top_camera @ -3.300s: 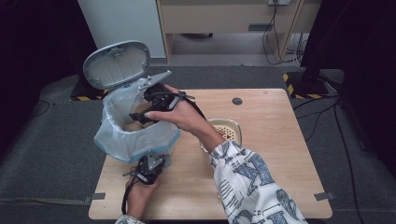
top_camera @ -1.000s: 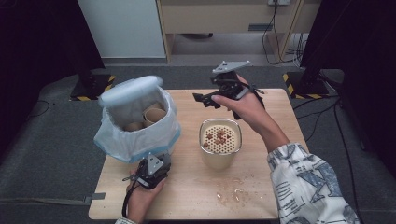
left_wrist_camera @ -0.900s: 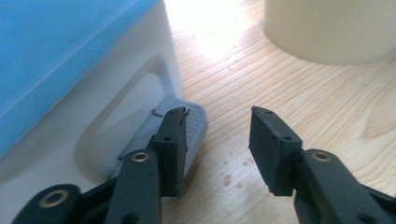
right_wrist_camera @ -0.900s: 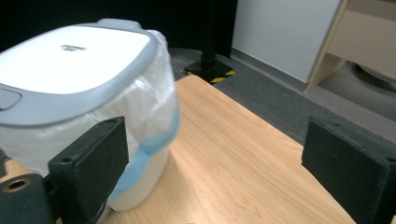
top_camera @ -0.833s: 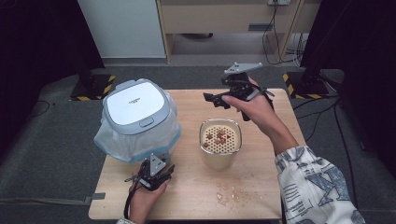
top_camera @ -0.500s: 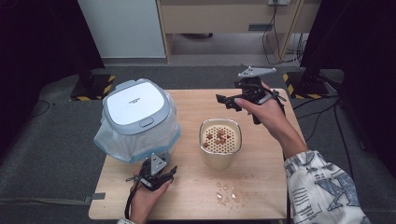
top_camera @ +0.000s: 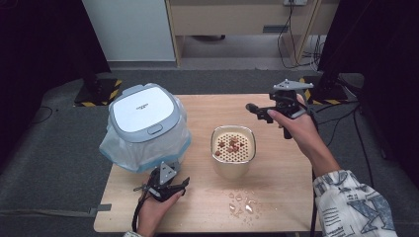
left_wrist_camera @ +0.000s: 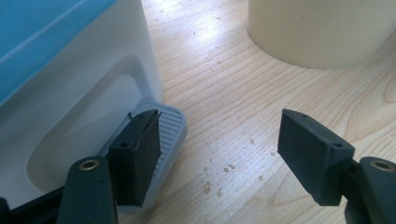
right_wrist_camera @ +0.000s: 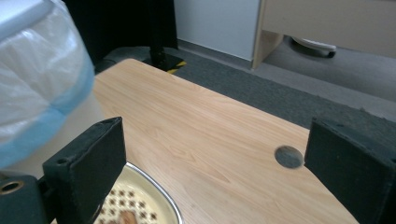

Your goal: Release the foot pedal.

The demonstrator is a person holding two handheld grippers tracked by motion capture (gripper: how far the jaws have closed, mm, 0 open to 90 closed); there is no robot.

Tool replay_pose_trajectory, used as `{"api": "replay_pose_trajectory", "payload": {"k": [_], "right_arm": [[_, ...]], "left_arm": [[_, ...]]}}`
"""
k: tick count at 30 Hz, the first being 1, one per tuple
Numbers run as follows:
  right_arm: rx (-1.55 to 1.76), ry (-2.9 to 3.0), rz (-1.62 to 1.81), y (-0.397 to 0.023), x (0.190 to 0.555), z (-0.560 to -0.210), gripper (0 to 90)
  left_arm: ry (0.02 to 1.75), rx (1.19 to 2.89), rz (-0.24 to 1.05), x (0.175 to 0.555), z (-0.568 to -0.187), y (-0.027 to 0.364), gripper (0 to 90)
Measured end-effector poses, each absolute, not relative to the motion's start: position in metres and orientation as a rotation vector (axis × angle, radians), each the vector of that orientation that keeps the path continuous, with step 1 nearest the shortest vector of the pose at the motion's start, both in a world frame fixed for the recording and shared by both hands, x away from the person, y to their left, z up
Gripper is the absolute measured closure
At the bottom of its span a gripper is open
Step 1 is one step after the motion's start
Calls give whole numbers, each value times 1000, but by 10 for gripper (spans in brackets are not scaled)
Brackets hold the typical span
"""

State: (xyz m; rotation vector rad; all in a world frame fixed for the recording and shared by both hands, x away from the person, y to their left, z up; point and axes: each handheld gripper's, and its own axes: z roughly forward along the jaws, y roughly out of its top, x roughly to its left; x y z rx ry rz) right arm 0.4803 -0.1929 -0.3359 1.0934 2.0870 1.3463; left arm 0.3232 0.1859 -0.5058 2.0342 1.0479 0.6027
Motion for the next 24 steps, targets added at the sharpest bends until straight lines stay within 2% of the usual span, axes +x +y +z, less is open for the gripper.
{"api": "replay_pose_trajectory", "payload": {"k": [15,24], "right_arm": [[1238,2029,1284,-235,463,-393,60],[1385,1989,1180,-253,454,-444,63]], "left_arm": [[1047,2045,601,324,-507,187,270],[1048,2045,602,324,-507,187,270]]}}
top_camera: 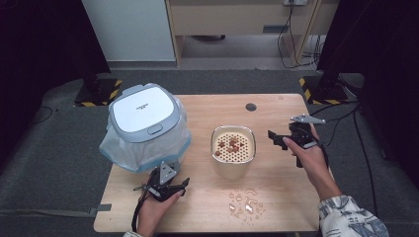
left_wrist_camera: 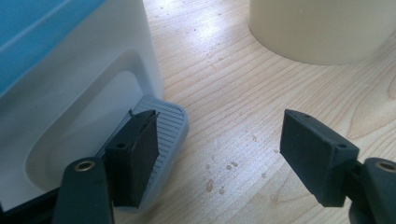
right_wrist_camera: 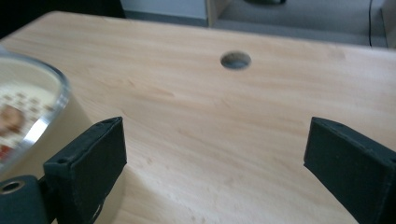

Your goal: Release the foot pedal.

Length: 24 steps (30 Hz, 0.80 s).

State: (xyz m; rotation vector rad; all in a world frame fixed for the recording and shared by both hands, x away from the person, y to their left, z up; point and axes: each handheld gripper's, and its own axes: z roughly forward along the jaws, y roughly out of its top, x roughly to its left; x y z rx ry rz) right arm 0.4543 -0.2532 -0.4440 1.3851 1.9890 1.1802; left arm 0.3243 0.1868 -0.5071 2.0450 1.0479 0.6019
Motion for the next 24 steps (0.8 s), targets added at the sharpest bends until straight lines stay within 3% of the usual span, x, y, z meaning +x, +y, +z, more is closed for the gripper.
{"api": "replay_pose_trajectory", "payload": {"k": [15,24], "right_arm": [[1578,2047,912,-268,447,-521,73],[1529,2052,830,-256,444,-537,54]], "left_arm": [[1059,2046,601,325,-508,188,270],[1064,2043,597,326,-508,189,270]]}}
